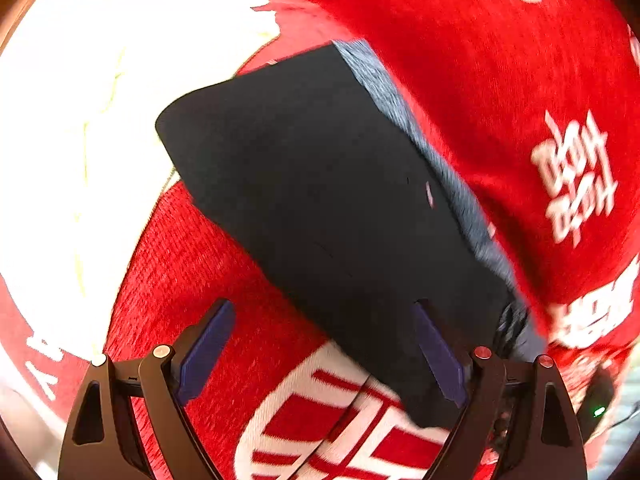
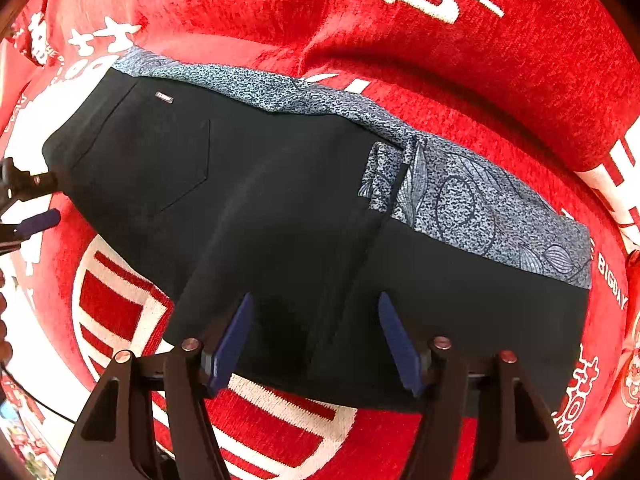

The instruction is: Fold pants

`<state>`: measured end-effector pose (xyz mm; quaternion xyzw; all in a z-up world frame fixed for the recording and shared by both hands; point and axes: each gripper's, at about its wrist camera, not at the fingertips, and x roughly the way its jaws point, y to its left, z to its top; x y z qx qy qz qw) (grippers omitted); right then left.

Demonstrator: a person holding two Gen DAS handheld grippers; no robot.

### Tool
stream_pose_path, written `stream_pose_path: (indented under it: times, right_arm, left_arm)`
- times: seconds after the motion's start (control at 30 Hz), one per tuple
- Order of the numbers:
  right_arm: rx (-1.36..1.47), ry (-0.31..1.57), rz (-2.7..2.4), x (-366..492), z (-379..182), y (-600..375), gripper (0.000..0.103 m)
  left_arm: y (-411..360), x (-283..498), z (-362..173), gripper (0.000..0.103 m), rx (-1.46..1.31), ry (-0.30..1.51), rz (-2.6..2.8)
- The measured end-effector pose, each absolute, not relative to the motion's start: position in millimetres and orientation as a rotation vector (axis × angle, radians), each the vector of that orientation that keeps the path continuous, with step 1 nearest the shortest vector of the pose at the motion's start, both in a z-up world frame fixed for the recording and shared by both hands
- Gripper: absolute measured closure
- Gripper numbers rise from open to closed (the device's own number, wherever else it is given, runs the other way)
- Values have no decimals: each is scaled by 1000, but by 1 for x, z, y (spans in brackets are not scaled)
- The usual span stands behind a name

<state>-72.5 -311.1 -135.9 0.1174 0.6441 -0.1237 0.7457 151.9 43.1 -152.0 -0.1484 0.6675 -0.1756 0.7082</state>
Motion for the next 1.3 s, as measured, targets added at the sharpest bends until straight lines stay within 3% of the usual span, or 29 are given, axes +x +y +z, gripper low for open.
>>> stream_pose_path:
  times: [0.23,0.57,0.8,0.87,0.93,1.03,1.17,1.23,1.3]
  right_arm:
    - [244,1402,-275,-74,-137,-309,33]
    - [251,1393,-280,-74,-139,-308,32]
    - [261,1413,-267,-69,-135,-311,31]
    - [282,1417,-255,-63,-125,-315,30]
    - [300,1388,-243,-52,-106,-320,30]
    - [384,1380,-160,-23,-86,-327,30]
    - [490,1436,5,37,-77,-324,30]
    - [500,1479,92,77,-77,-311,23]
    - [500,1508,162,113,-75,-294,23]
  left_arm:
    - [63,169,-168,13,-584,1424,-492]
    - [57,186,-162,13,-654,1346,-554]
    - [34,197,-168,12,-541,1352,-435]
    - [25,195,-161,27,-434,1344,-373]
    - [17,193,-154,64,-253,1331,-317]
    - [7,185,-143,70,-116,1280,-335]
    - [-21,162,-122,71,167,1152,-374]
    - [-29,152,-119,71,263,1108,-383]
    - [-36,148,-119,71,328,1078,-387]
